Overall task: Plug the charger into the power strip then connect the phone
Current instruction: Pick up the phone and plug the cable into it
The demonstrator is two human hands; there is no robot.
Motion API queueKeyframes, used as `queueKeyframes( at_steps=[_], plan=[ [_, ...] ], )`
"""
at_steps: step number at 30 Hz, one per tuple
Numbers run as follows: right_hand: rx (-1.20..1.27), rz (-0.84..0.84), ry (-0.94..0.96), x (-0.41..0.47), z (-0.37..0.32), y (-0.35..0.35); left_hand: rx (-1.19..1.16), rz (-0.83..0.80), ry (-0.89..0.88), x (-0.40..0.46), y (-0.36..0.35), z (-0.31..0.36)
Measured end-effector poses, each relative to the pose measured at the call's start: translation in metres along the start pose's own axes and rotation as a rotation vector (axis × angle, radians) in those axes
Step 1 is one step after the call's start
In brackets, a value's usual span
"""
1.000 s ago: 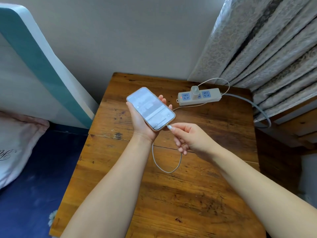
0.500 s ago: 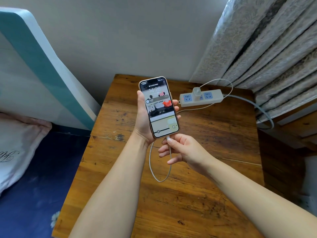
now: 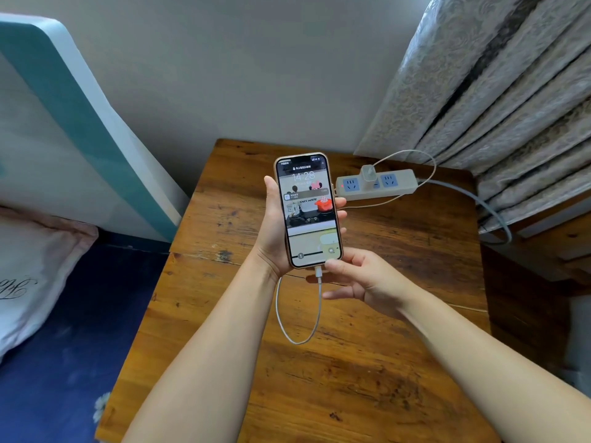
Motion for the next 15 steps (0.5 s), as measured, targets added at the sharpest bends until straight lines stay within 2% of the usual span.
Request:
queueKeyframes(
  at_steps=[15],
  plan=[
    [0.147, 0.014, -0.03, -0.004, 0.002, 0.028, -0.094, 0.057, 0.046, -0.005, 0.01, -0.021]
  ],
)
Point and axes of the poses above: each hand's wrist, its own x-axis towards the middle knuckle, its own y-axis out of the back of the hand, z = x × y, the point moved 8 cm from there along x, towards the middle knuckle, and after that the axes turned 1 degree about z, right-handed, at the moved point
